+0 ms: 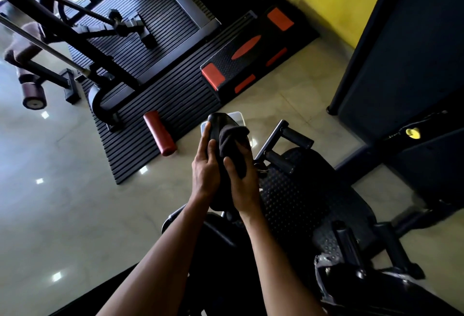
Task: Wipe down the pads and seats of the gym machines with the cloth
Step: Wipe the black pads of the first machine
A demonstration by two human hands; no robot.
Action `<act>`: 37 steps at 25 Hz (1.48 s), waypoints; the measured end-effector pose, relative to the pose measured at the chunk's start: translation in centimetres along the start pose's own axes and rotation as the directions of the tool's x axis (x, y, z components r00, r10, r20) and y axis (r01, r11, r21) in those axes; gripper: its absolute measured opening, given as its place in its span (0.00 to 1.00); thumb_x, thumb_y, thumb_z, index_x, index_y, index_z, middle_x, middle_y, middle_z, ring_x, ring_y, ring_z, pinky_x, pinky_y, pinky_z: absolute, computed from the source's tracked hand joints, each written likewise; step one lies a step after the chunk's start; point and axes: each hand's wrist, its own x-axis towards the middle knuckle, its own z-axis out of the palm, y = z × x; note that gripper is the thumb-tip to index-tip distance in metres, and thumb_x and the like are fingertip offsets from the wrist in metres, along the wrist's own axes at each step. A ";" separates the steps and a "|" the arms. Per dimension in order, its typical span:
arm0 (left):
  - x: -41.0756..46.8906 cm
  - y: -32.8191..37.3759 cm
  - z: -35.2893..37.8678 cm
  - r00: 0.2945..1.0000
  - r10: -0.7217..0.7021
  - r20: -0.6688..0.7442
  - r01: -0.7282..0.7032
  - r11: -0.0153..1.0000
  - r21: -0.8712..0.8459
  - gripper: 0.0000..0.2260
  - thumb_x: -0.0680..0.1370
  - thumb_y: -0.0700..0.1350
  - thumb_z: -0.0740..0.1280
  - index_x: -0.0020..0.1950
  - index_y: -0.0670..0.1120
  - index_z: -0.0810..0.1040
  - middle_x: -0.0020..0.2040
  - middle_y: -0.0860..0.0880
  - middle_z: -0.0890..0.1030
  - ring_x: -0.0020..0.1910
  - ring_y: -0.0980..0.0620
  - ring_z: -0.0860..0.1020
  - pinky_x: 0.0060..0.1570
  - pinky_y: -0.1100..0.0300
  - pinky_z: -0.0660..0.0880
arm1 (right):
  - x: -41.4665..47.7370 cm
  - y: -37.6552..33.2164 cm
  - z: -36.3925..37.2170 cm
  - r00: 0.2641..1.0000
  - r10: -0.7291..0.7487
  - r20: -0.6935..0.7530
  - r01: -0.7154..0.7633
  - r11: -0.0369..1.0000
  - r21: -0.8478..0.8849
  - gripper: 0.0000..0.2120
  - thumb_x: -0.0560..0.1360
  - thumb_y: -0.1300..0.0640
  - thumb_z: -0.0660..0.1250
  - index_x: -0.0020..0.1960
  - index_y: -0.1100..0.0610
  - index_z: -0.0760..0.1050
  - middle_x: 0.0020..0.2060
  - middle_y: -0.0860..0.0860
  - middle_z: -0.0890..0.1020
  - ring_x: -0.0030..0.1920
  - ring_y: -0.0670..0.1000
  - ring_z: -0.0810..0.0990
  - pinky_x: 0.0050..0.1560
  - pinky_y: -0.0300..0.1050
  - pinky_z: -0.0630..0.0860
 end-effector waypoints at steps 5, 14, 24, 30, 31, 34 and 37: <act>0.2 -0.2 0.0 1.000 0.008 -0.004 -0.008 1.000 0.010 0.18 0.86 0.52 0.57 0.74 0.69 0.66 0.74 0.58 0.71 0.65 0.66 0.69 0.58 0.71 0.66 | 1.4 6.9 -2.1 0.941 0.317 -0.120 -0.317 0.948 0.018 0.22 0.84 0.49 0.62 0.77 0.50 0.65 0.73 0.54 0.73 0.72 0.52 0.72 0.66 0.42 0.69; -0.2 -0.5 0.2 0.999 -0.012 -0.053 0.012 1.000 -0.013 0.18 0.86 0.53 0.56 0.75 0.68 0.65 0.73 0.59 0.72 0.66 0.65 0.70 0.68 0.61 0.68 | 3.2 -1.5 0.3 0.999 0.014 0.030 -0.014 1.000 -0.011 0.17 0.81 0.38 0.60 0.69 0.28 0.66 0.72 0.42 0.73 0.71 0.44 0.72 0.70 0.46 0.70; -0.1 -0.6 0.4 0.998 0.006 -0.055 -0.007 1.000 -0.013 0.18 0.86 0.53 0.56 0.74 0.69 0.66 0.74 0.60 0.71 0.67 0.64 0.69 0.67 0.62 0.69 | 4.2 4.1 -1.6 0.948 0.314 -0.044 -0.314 0.949 0.017 0.20 0.84 0.44 0.59 0.75 0.43 0.66 0.70 0.51 0.74 0.70 0.55 0.74 0.69 0.56 0.72; -1.0 -0.8 0.8 0.995 -0.019 -0.094 0.016 0.999 -0.040 0.17 0.85 0.55 0.56 0.70 0.75 0.65 0.72 0.60 0.73 0.69 0.55 0.74 0.69 0.48 0.71 | -3.3 -0.3 -0.3 0.998 -0.065 0.003 0.065 0.998 -0.001 0.18 0.80 0.40 0.62 0.69 0.36 0.69 0.68 0.31 0.71 0.72 0.41 0.70 0.71 0.41 0.68; -1.0 -0.9 0.9 0.995 -0.028 -0.093 0.024 0.999 -0.044 0.17 0.85 0.56 0.56 0.70 0.75 0.65 0.72 0.60 0.73 0.69 0.54 0.74 0.69 0.48 0.71 | -4.5 0.7 -0.5 0.997 -0.075 -0.017 0.076 0.997 0.027 0.18 0.80 0.41 0.63 0.69 0.37 0.70 0.68 0.33 0.73 0.71 0.42 0.71 0.70 0.42 0.69; -1.4 -0.9 1.4 0.993 -0.055 -0.105 0.050 0.998 -0.048 0.17 0.85 0.55 0.56 0.72 0.72 0.65 0.71 0.63 0.72 0.69 0.56 0.72 0.65 0.57 0.70 | -4.1 4.4 -1.5 0.981 0.138 -0.133 -0.128 0.989 0.079 0.19 0.82 0.43 0.64 0.71 0.46 0.71 0.68 0.48 0.77 0.68 0.49 0.76 0.67 0.46 0.73; -1.5 -0.8 1.5 0.993 -0.053 -0.103 0.048 0.998 -0.049 0.17 0.85 0.55 0.56 0.73 0.71 0.65 0.72 0.63 0.71 0.70 0.57 0.70 0.68 0.57 0.68 | -0.7 7.8 -3.0 0.872 0.444 -0.205 -0.420 0.895 0.150 0.20 0.84 0.53 0.63 0.74 0.57 0.68 0.69 0.58 0.76 0.70 0.59 0.75 0.67 0.48 0.71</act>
